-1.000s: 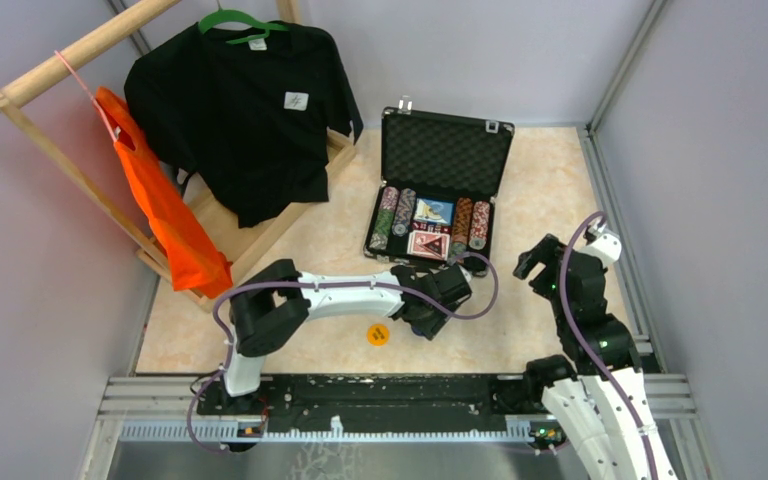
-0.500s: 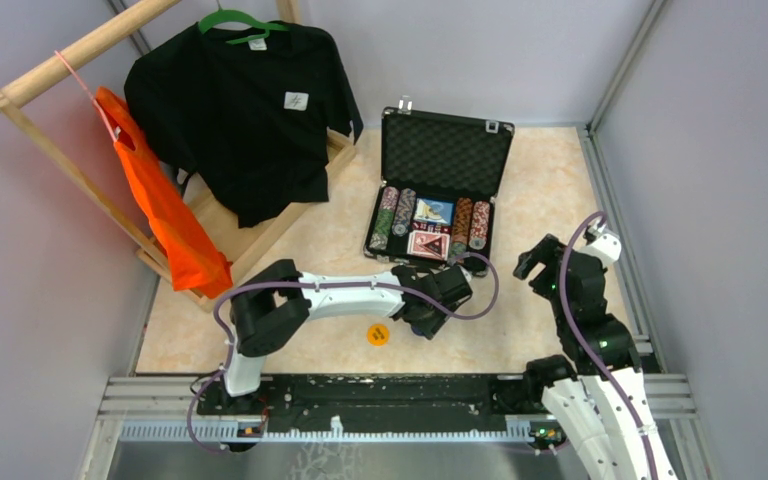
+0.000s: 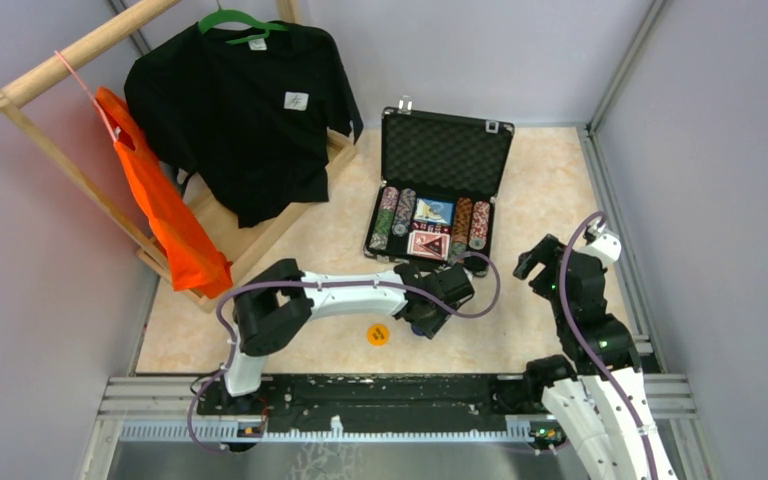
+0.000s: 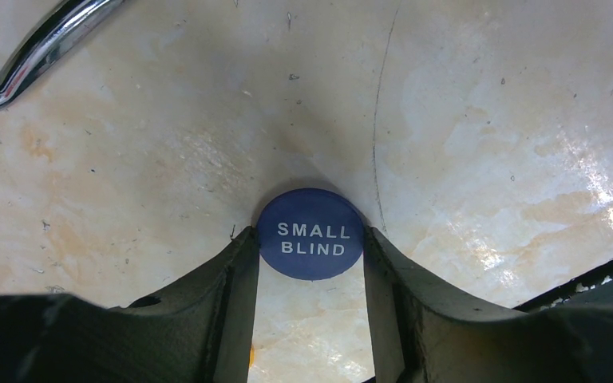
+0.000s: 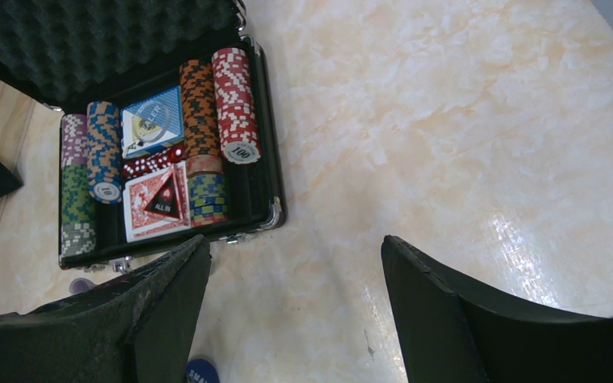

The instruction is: Pack up texas hold em set

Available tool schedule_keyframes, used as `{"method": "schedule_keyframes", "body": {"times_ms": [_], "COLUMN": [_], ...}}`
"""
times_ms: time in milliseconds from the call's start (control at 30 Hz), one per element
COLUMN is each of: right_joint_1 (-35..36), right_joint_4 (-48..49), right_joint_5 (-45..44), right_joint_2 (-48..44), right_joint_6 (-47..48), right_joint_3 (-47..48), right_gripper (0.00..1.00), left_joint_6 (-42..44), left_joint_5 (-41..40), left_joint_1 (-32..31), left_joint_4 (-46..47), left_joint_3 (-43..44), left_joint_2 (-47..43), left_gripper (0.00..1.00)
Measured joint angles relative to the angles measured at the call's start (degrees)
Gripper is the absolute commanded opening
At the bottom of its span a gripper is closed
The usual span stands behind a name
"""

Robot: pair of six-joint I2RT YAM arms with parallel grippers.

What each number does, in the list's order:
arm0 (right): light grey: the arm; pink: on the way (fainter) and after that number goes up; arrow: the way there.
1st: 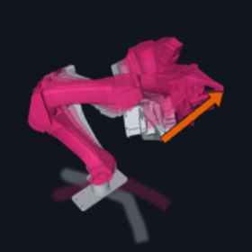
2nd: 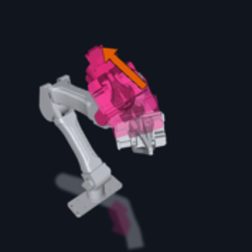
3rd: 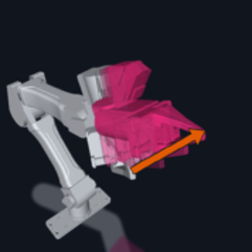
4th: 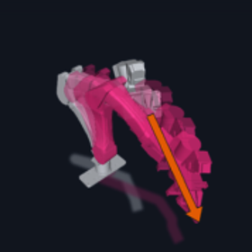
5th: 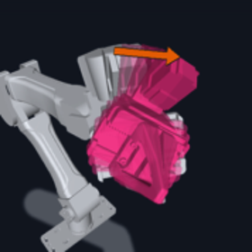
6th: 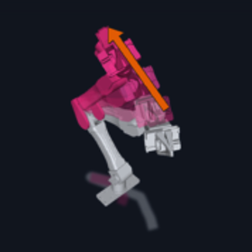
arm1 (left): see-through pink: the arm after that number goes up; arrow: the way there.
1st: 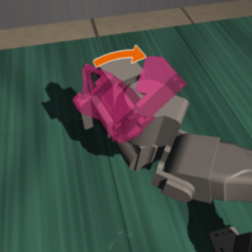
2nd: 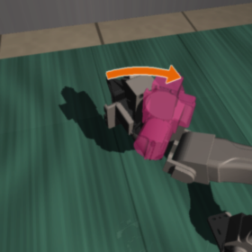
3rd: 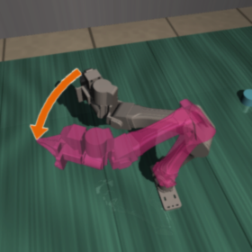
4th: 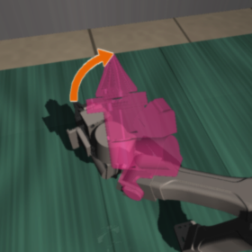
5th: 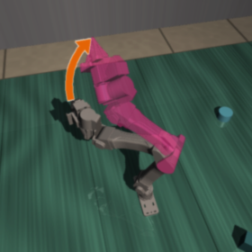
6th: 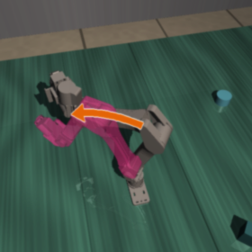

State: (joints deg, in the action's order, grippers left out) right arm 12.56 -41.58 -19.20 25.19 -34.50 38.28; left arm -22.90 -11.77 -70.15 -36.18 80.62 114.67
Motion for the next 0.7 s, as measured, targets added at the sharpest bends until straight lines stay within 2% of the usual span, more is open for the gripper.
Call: {"method": "schedule_keyframes", "body": {"times_ms": [700], "right_joint_1": [0.0], "right_joint_4": [0.5], "right_joint_5": [0.0], "right_joint_2": [0.0], "right_joint_6": [0.0], "right_joint_3": [-0.5], "right_gripper": [0.78], "left_joint_6": [0.7], "left_joint_5": [-0.9], "left_joint_1": [1.2], "left_joint_4": [-3.1], "left_joint_3": [3.5], "left_joint_2": [0.2], "left_gripper": [0.5]}}
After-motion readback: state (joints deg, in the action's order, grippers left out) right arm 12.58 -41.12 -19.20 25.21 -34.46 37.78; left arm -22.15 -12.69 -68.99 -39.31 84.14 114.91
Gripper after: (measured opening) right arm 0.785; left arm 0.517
